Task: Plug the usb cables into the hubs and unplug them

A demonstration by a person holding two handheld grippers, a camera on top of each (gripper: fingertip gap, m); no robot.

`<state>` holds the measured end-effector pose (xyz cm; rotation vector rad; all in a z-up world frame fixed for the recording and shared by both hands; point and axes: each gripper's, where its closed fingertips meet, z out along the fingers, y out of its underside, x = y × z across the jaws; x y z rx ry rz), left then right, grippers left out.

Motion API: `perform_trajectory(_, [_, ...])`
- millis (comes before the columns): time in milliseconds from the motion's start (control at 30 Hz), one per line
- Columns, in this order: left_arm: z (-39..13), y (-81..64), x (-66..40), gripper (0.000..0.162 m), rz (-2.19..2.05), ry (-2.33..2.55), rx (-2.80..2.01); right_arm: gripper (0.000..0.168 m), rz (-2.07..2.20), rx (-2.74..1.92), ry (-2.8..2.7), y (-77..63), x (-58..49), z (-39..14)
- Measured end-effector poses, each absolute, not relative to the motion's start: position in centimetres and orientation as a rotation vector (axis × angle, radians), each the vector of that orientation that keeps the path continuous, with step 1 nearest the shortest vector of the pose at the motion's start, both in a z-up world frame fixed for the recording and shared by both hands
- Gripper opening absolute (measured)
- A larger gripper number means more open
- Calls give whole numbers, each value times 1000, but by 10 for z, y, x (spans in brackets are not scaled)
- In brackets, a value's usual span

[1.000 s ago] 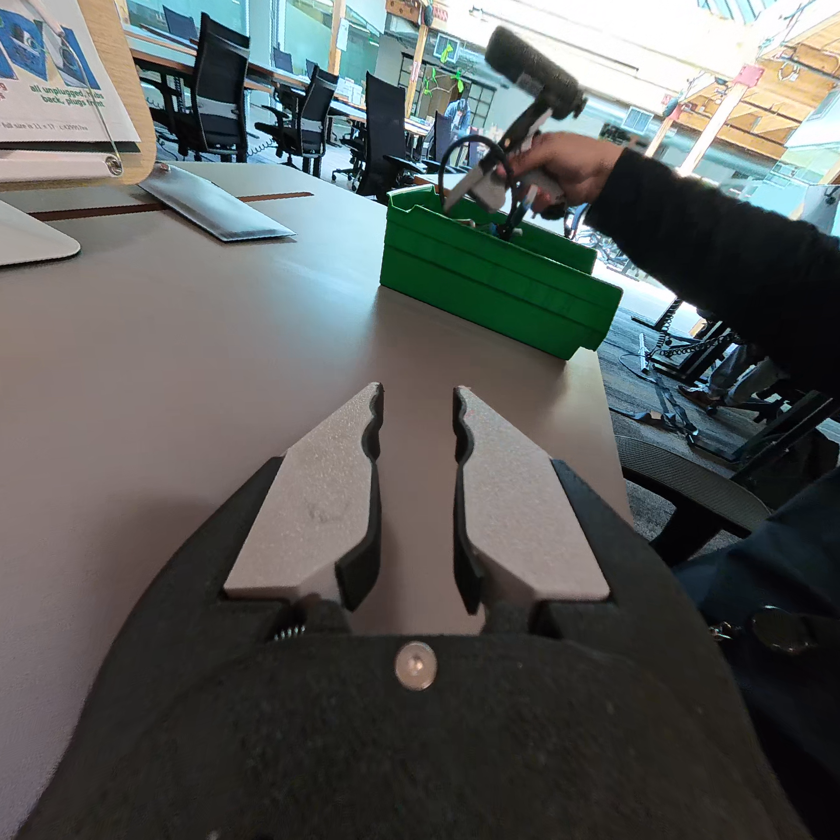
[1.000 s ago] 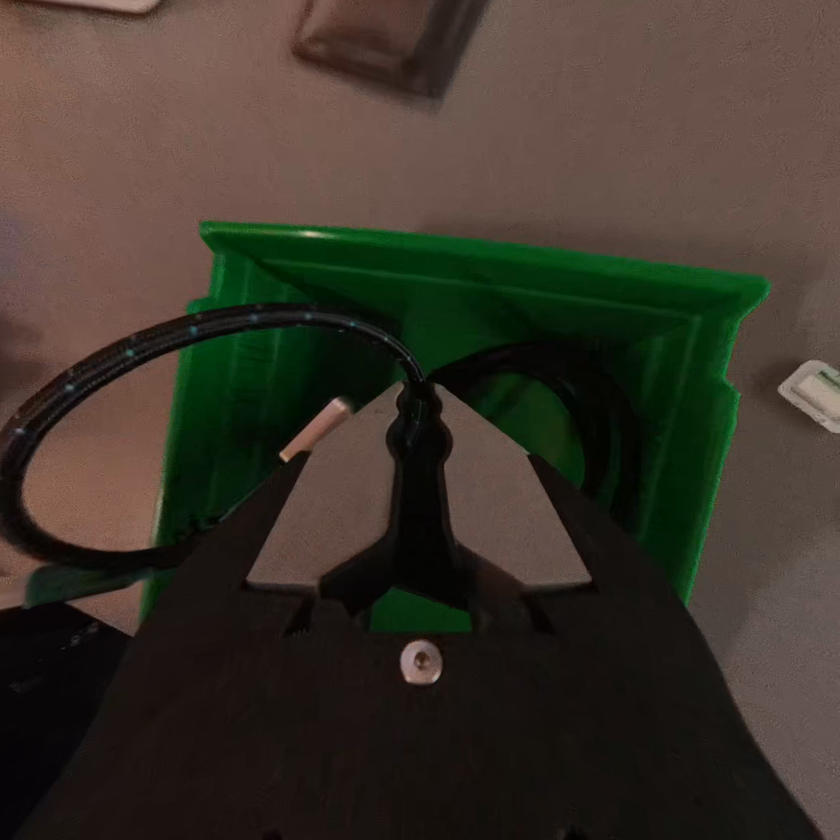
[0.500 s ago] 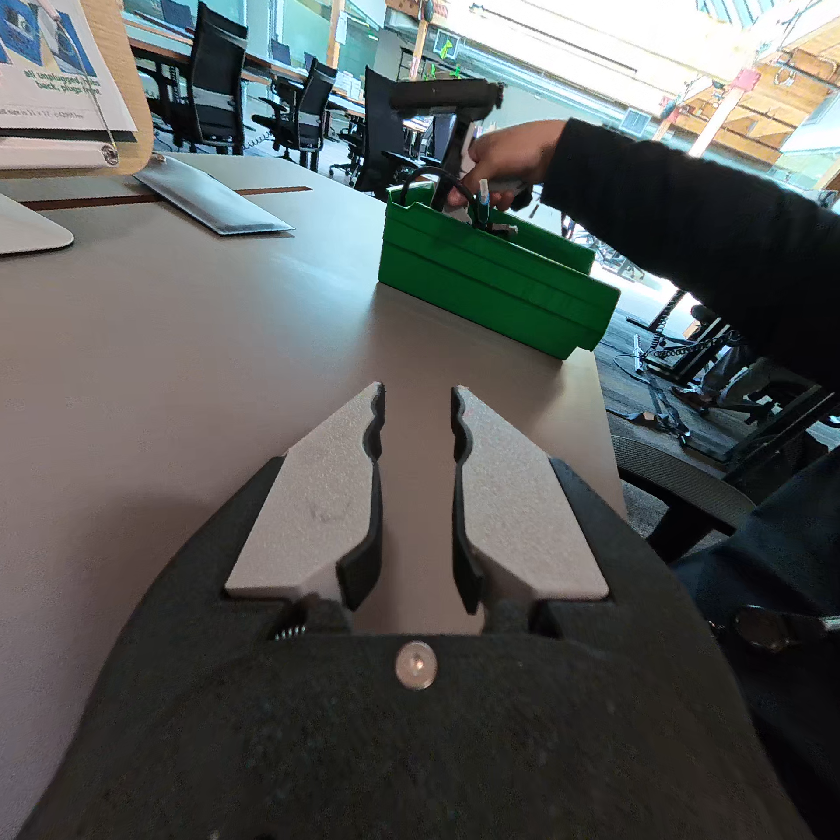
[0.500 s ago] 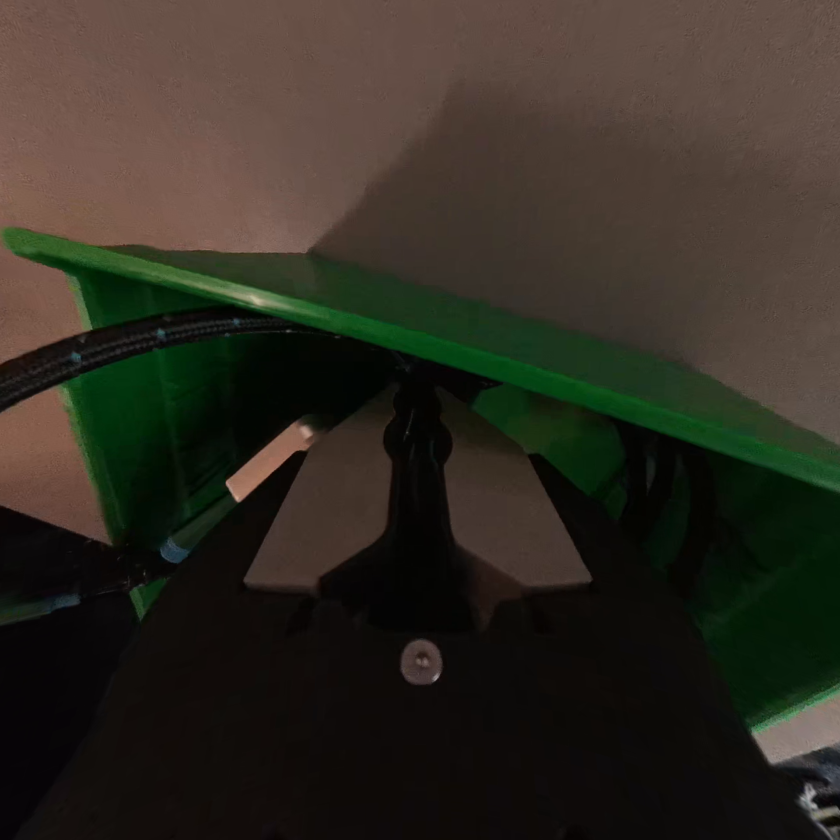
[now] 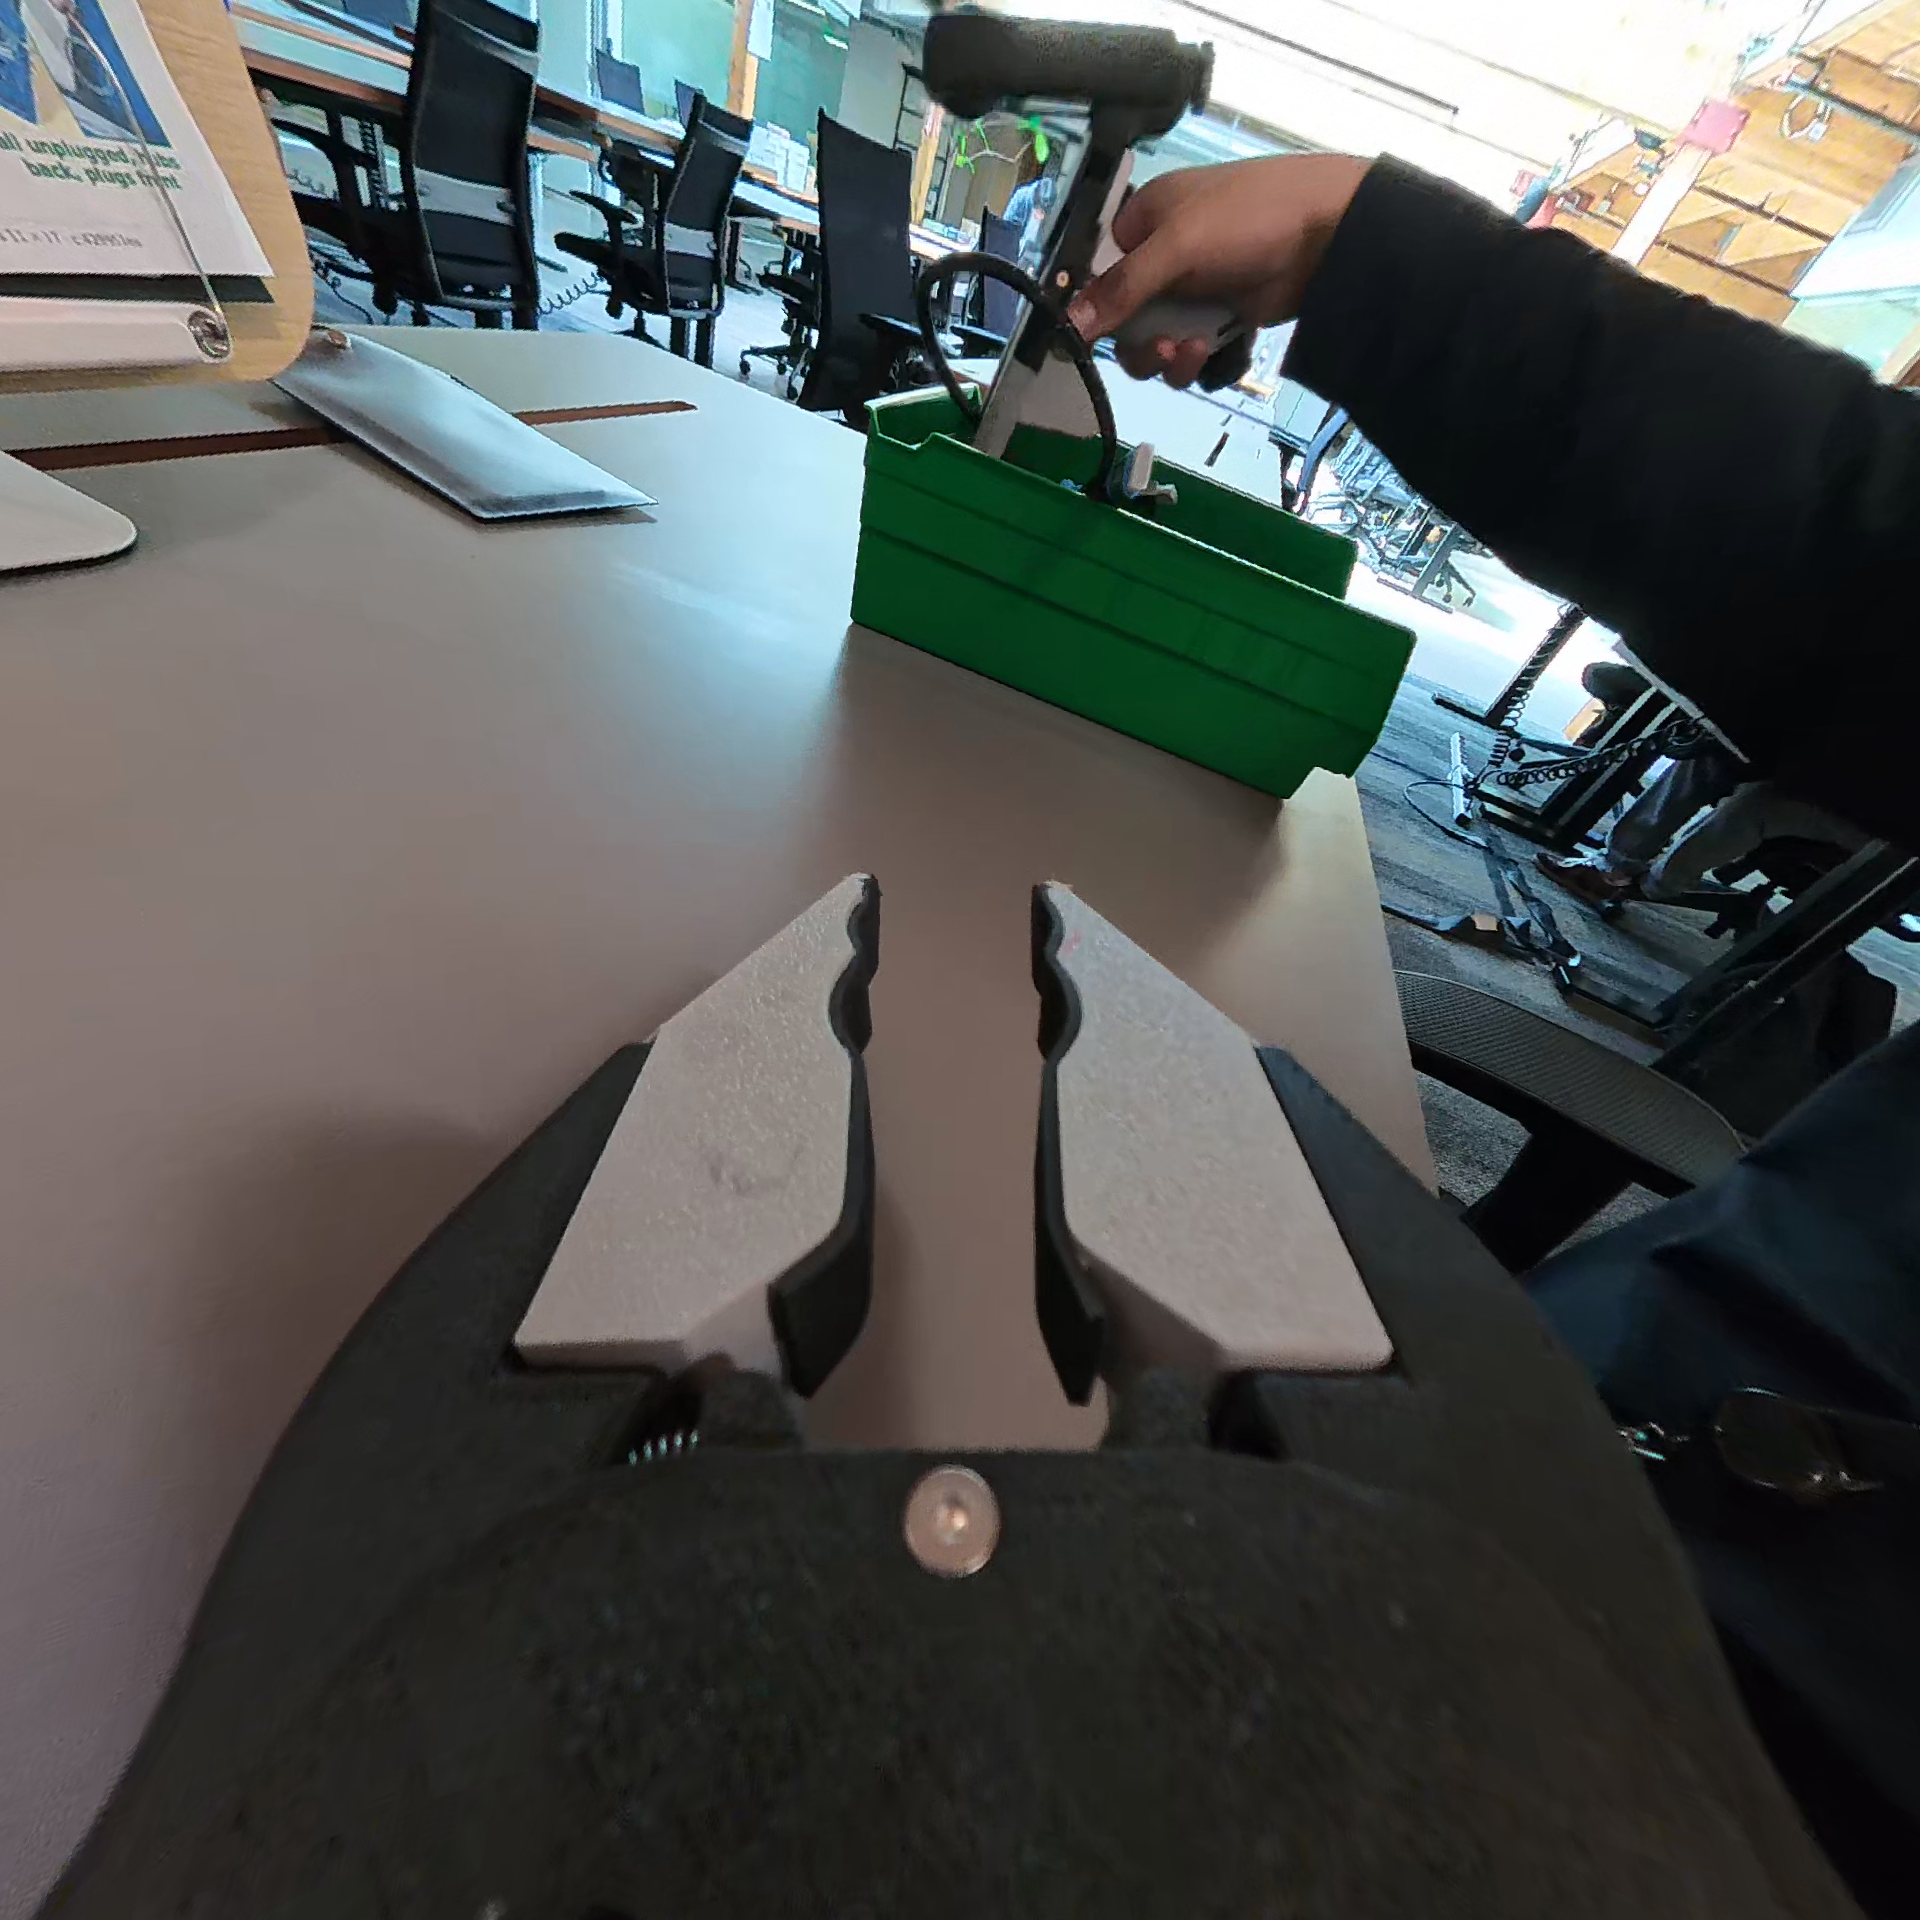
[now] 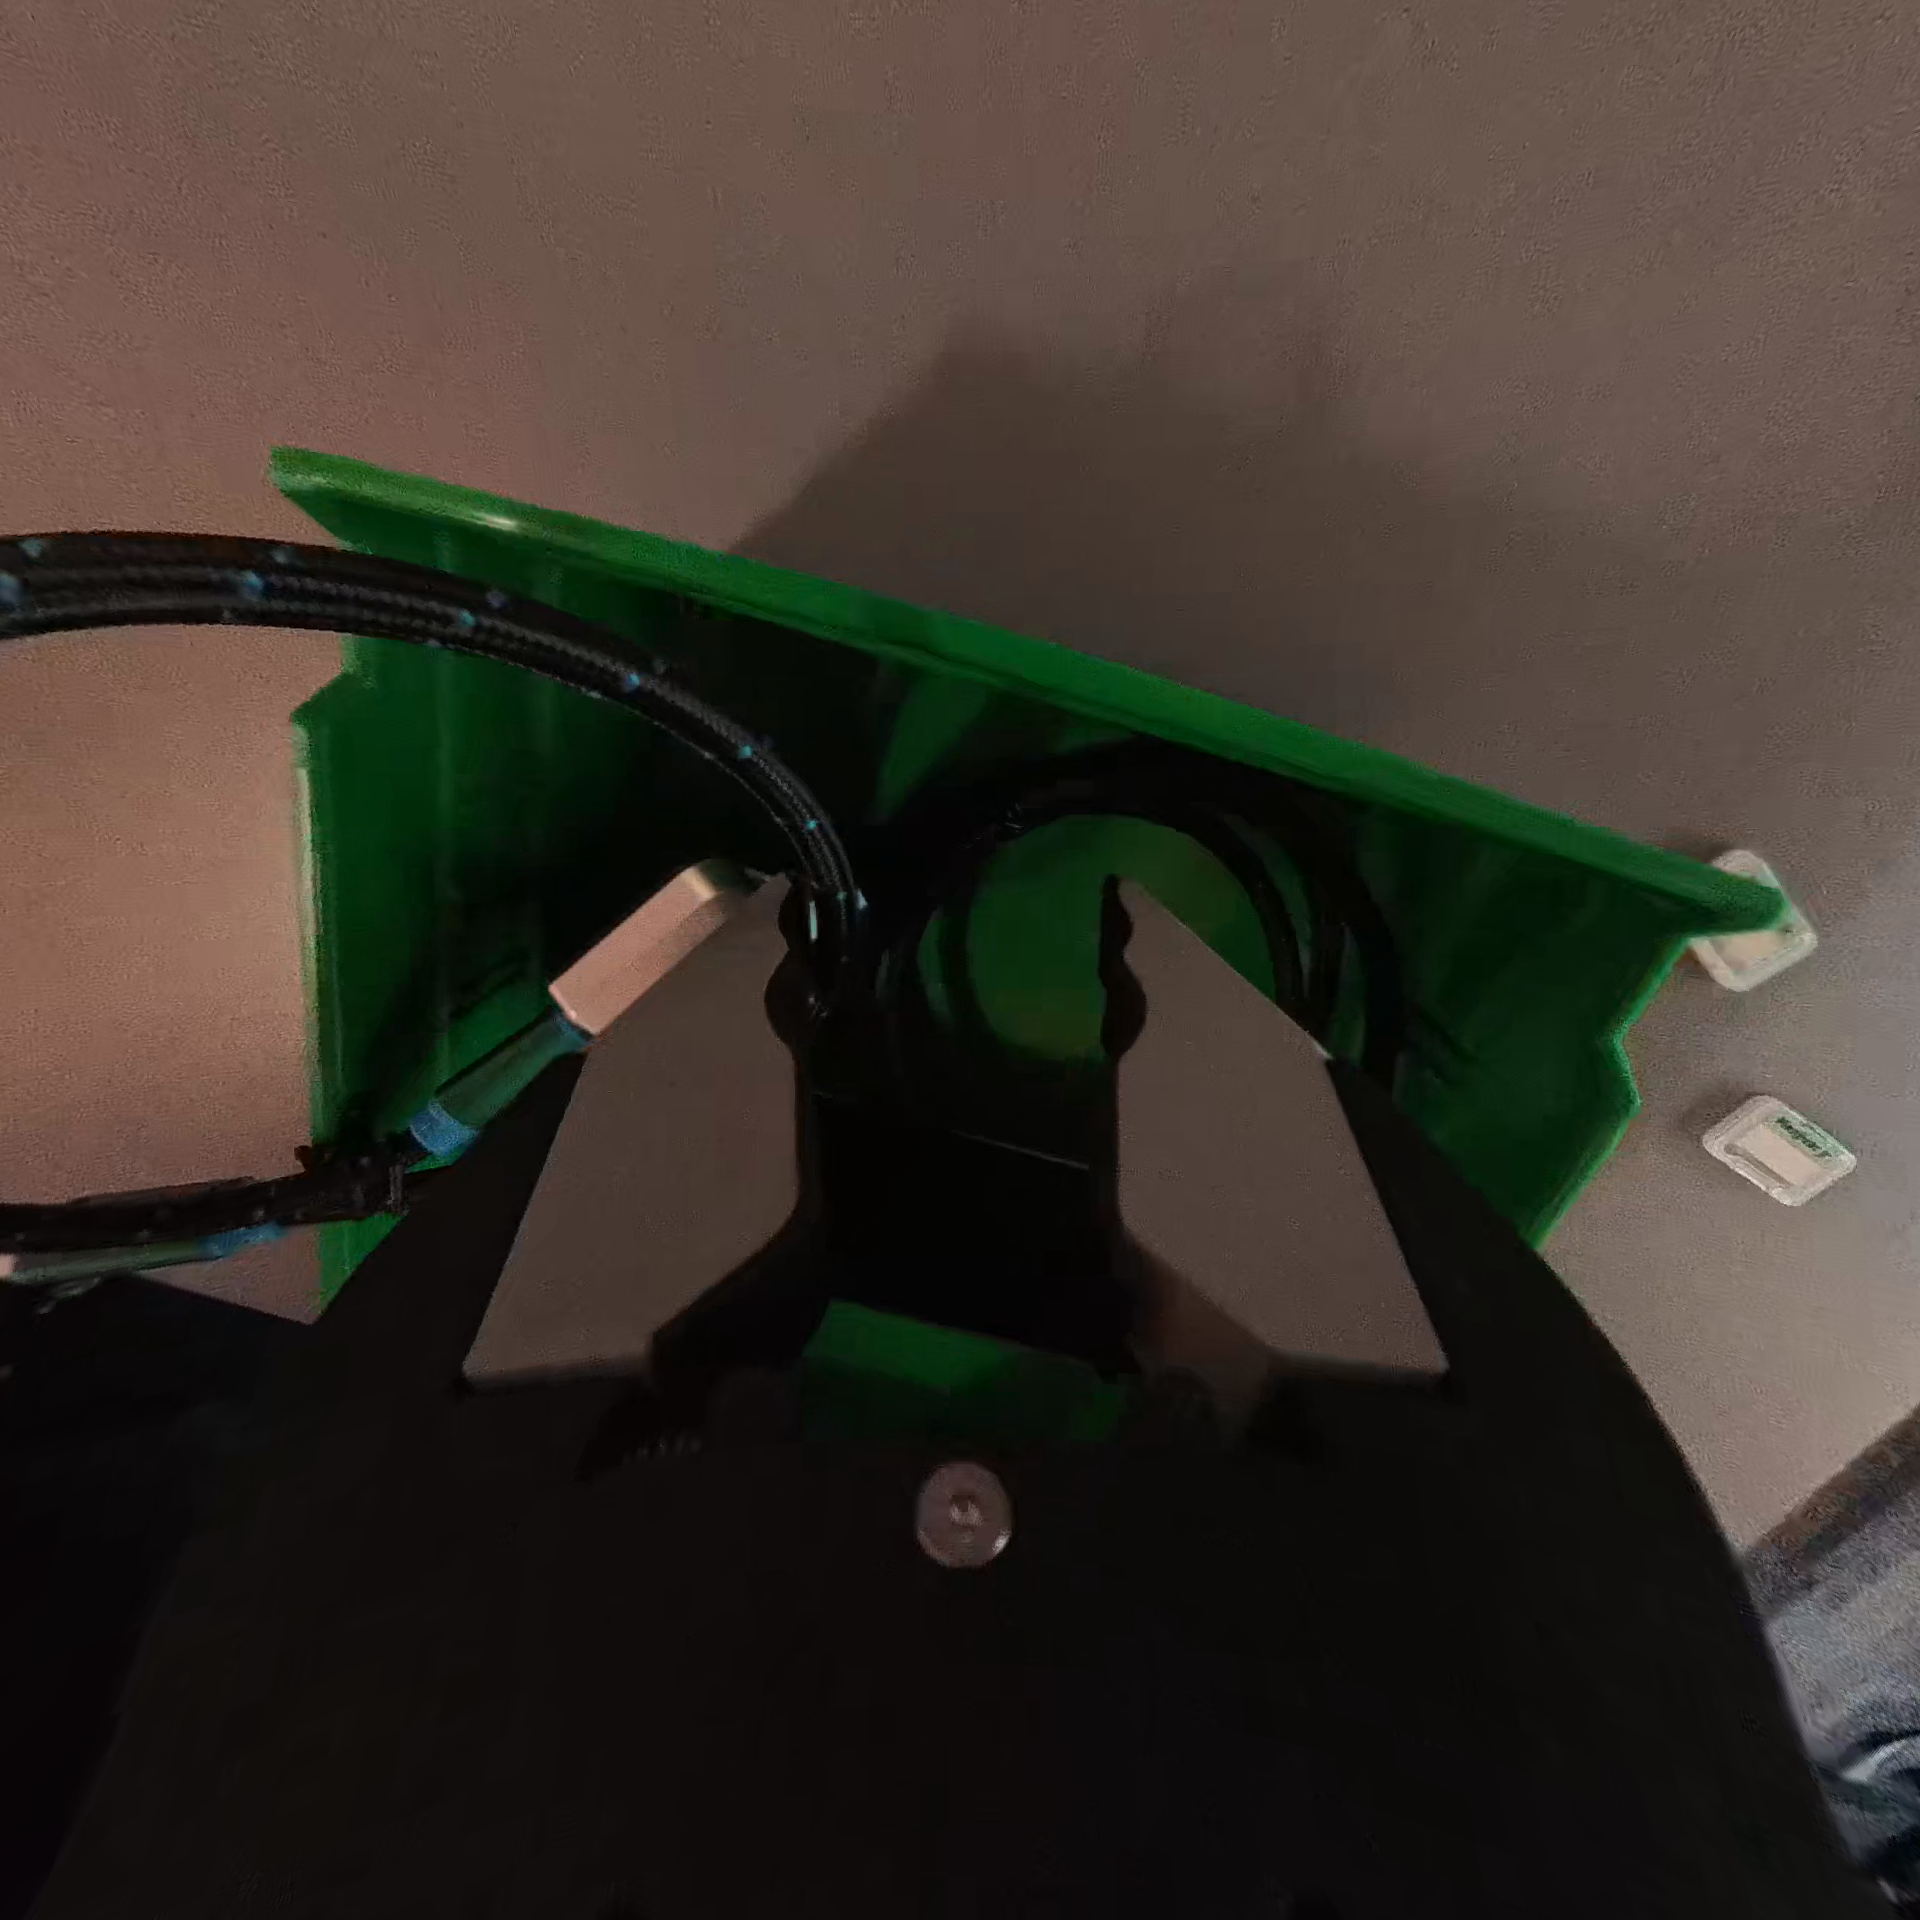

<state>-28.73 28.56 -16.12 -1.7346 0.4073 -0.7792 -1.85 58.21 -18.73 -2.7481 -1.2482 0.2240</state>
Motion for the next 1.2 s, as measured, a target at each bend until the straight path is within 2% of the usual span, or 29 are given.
perform_trajectory(100, [-161, 285, -288, 27, -777, 402, -1732, 61, 325, -2669, -1158, 585, -17, -168])
perform_trajectory(200, [-161, 286, -289, 27, -784, 394, -1732, 59, 294, -2546, -1080, 598, -4, -146])
perform_trajectory(267, [-161, 286, -289, 27, -789, 394, -1735, 51, 306, -2458, -1061, 602, 4, -131])
perform_trajectory(333, [-161, 286, -288, 27, -787, 398, -1736, 41, 540, -2291, -1197, 576, -14, -108])
perform_trajectory(400, [-161, 286, -288, 27, -786, 400, -1737, 49, 788, -2064, -1400, 531, -37, -85])
perform_trajectory(500, [-162, 286, -289, 27, -796, 391, -1740, 61, 784, -1886, -1579, 486, -56, -73])
perform_trajectory(667, [-159, 288, -293, 27, -835, 348, -1728, 60, 411, -1650, -1920, 435, -84, -77])
perform_trajectory(867, [-159, 287, -294, 27, -822, 350, -1721, 57, 34, -1588, -2153, 419, -80, -118])
perform_trajectory(933, [-159, 287, -293, 27, -819, 356, -1721, 50, 42, -1587, -2128, 422, -82, -129])
perform_trajectory(1000, [-159, 287, -292, 27, -824, 358, -1724, 28, -9, -1567, -2088, 433, -83, -138])
perform_trajectory(1033, [-159, 287, -292, 27, -826, 358, -1724, 23, -43, -1564, -2092, 437, -79, -144])
perform_trajectory(1200, [-159, 286, -292, 27, -825, 363, -1723, 19, 39, -1598, -2002, 442, -71, -133])
